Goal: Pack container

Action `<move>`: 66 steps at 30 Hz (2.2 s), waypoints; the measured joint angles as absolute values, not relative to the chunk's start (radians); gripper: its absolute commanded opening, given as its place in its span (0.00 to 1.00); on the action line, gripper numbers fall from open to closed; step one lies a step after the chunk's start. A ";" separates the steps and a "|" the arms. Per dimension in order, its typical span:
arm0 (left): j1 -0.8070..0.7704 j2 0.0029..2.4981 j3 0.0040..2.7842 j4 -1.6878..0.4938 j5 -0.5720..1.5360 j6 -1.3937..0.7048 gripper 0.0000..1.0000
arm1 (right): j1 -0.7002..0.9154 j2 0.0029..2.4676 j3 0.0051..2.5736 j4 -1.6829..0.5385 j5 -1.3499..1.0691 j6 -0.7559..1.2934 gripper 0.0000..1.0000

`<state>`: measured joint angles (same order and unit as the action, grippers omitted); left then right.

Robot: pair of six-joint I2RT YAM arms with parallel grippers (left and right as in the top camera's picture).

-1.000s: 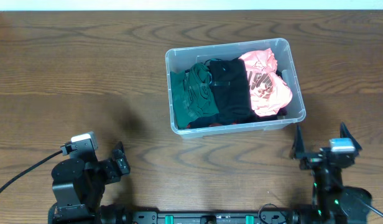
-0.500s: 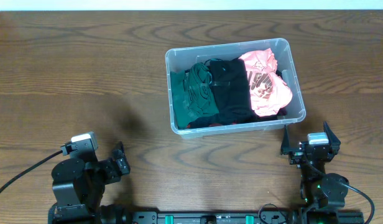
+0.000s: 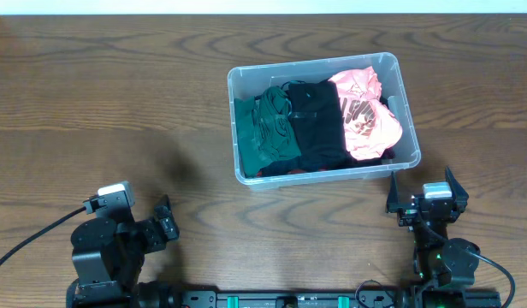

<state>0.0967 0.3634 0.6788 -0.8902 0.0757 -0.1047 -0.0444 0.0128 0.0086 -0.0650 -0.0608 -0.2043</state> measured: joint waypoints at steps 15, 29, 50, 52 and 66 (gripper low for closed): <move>0.097 0.363 0.679 -0.890 0.076 -0.105 0.98 | -0.044 0.013 0.009 -0.065 -0.061 -0.204 0.99; 0.097 0.363 0.679 -0.891 0.076 -0.105 0.98 | -0.044 0.027 0.009 -0.065 -0.061 -0.204 0.99; 0.087 0.363 0.679 -0.891 0.076 -0.105 0.98 | -0.044 0.031 0.009 -0.065 -0.061 -0.204 0.99; 0.087 0.362 0.679 -0.891 0.076 -0.105 0.98 | -0.044 0.031 0.009 -0.065 -0.061 -0.204 0.99; 0.087 0.098 0.282 -0.555 0.037 -0.117 0.98 | -0.044 0.031 0.008 -0.066 -0.061 -0.204 0.99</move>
